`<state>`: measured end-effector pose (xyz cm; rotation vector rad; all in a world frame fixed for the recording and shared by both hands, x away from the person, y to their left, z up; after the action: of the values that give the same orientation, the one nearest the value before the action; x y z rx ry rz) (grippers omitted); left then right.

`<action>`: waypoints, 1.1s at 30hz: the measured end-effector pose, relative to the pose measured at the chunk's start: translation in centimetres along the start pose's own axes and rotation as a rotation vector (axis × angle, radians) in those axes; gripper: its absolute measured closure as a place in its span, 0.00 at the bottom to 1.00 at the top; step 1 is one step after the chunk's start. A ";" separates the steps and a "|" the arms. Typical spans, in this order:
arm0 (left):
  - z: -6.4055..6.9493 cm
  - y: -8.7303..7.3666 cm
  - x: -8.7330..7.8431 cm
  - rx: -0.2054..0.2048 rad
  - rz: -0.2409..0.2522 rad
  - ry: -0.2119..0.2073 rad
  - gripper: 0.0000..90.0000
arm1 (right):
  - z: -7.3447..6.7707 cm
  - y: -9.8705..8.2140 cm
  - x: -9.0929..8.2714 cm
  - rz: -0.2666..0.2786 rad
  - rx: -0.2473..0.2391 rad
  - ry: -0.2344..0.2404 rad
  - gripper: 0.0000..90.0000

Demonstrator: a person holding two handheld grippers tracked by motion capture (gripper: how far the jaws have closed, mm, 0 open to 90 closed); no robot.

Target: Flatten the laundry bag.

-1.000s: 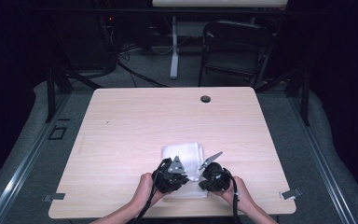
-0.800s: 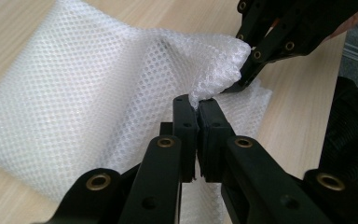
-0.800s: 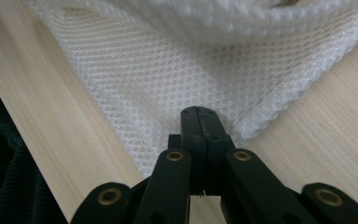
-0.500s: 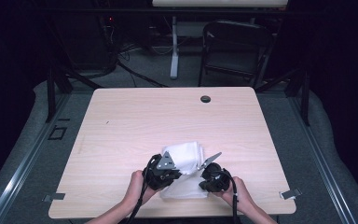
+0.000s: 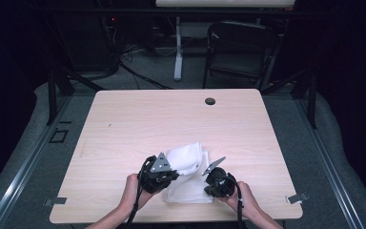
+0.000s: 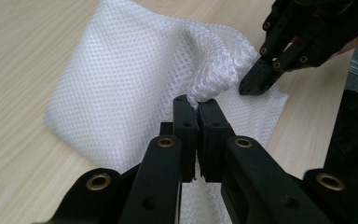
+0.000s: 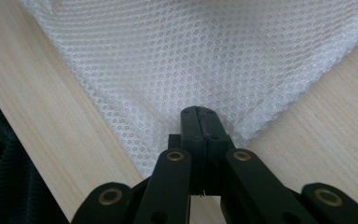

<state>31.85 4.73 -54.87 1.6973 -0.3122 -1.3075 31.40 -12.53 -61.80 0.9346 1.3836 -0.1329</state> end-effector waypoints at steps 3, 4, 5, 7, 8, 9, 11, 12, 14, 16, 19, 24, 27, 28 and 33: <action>-0.4 -0.1 -0.5 -0.006 0.006 0.013 0.97 | 0.0 -0.1 -0.1 -0.006 -0.004 -0.009 1.00; -0.5 -0.1 -0.6 -0.005 0.012 0.020 0.97 | 0.0 -0.1 -0.1 -0.006 -0.004 -0.009 1.00; -0.6 -0.2 -0.8 -0.005 0.011 0.024 0.97 | 0.0 -0.1 -0.1 -0.005 -0.004 -0.012 1.00; -0.7 -0.3 -1.1 -0.015 0.021 0.028 0.97 | 0.0 -0.1 -0.1 -0.007 -0.009 -0.014 1.00; -0.7 -0.3 -1.2 -0.015 0.023 0.030 0.97 | 0.0 -0.1 -0.1 -0.009 -0.015 -0.022 1.00; -0.7 -0.4 -1.2 -0.017 0.023 0.032 0.97 | -0.1 -0.1 -0.1 -0.011 -0.022 -0.021 1.00; -0.8 -0.5 -1.6 -0.015 0.022 0.043 0.97 | -0.1 -0.1 -0.1 -0.017 -0.028 -0.027 1.00; -0.9 -0.6 -1.7 -0.014 0.028 0.051 0.97 | -0.1 -0.1 -0.1 -0.017 -0.028 -0.024 1.00; -1.0 -0.7 -2.0 -0.017 0.028 0.056 0.97 | -0.1 -0.1 -0.1 -0.018 -0.029 -0.020 1.00; -1.2 -0.9 -2.4 -0.018 0.030 0.067 0.97 | -0.1 -0.1 -0.1 -0.017 -0.029 -0.024 1.00; -1.7 -1.5 -3.1 -0.032 0.033 0.101 0.97 | -0.1 -0.1 -0.1 -0.019 -0.030 -0.028 1.00; -2.1 -2.2 -3.8 -0.046 0.019 0.114 0.97 | -0.1 -0.1 -0.1 -0.021 -0.032 -0.027 1.00; -2.6 -2.7 -4.3 -0.053 0.014 0.139 0.97 | -0.1 0.0 -0.1 -0.023 -0.029 -0.025 1.00; -2.7 -2.8 -4.4 -0.057 0.011 0.143 0.97 | -0.1 0.0 -0.1 -0.018 -0.022 -0.024 1.00; -3.4 -3.7 -4.7 -0.078 -0.023 0.158 0.97 | -0.1 0.0 -0.1 -0.019 -0.019 -0.027 1.00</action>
<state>31.69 11.61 -54.91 1.7307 -0.1478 -1.1788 31.27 -12.50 -61.75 0.9009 1.3674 -0.1462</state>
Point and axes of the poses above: each handheld gripper's, and its own axes: x roughly forward along the jaws, y roughly out of its top, z roughly to its right, the point moved 7 cm from there along x, roughly forward along the jaws, and after that the axes turned 5 degrees about z, right-handed, at the moved point
